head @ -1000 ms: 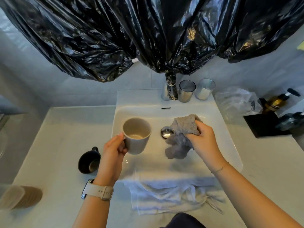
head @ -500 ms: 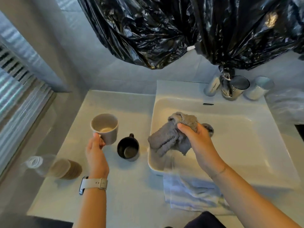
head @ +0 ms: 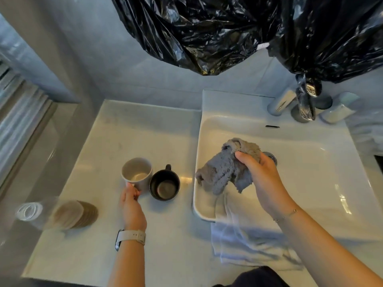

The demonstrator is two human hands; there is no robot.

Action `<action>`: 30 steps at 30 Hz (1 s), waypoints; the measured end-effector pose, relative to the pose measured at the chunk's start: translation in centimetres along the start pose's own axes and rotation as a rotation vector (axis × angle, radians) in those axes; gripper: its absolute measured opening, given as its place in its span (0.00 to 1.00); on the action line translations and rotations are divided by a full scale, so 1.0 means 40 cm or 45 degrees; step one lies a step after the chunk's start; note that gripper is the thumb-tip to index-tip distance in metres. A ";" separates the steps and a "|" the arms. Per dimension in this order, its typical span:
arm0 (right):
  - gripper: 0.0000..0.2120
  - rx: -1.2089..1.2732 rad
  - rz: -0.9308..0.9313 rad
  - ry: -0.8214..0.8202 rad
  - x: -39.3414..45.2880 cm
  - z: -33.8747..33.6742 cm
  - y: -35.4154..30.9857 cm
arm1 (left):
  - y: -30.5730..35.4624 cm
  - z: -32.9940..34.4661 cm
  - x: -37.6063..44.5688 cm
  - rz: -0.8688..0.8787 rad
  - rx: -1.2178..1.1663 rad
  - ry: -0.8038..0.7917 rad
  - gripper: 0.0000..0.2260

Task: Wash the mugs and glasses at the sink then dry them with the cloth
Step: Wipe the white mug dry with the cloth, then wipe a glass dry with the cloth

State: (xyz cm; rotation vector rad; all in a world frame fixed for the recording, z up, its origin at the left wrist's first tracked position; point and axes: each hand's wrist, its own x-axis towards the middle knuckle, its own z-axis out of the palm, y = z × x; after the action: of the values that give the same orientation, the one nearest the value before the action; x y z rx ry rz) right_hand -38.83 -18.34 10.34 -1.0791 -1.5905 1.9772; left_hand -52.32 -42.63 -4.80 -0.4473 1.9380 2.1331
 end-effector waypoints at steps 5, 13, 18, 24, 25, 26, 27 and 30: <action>0.07 -0.025 0.034 0.037 0.003 -0.007 0.015 | -0.031 -0.022 -0.006 0.013 0.144 0.022 0.15; 0.06 -0.075 0.018 0.015 -0.015 -0.047 0.030 | -0.016 -0.042 -0.046 0.063 0.638 -0.037 0.08; 0.02 -0.503 -0.201 0.031 -0.030 -0.130 0.009 | 0.075 -0.005 -0.117 0.235 0.760 0.202 0.09; 0.13 -1.327 -0.753 0.185 -0.042 -0.318 -0.050 | 0.149 0.175 -0.303 0.476 0.782 -0.239 0.10; 0.11 -1.278 -0.753 0.194 -0.039 -0.354 -0.055 | 0.148 0.218 -0.337 0.461 0.768 -0.312 0.10; 0.12 -1.188 -0.717 0.197 -0.035 -0.389 -0.060 | 0.145 0.263 -0.368 0.455 0.766 -0.381 0.11; 0.14 -1.067 -0.668 0.195 -0.031 -0.426 -0.067 | 0.140 0.310 -0.400 0.467 0.773 -0.441 0.11; 0.16 -0.730 -0.582 0.236 -0.018 -0.530 -0.095 | 0.123 0.457 -0.475 0.505 0.795 -0.609 0.11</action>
State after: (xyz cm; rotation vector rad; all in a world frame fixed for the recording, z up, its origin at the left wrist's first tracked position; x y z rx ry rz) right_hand -22.97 -3.98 12.81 -0.9334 -2.1240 1.1226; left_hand -37.79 -24.25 8.27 0.5455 2.3418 1.4699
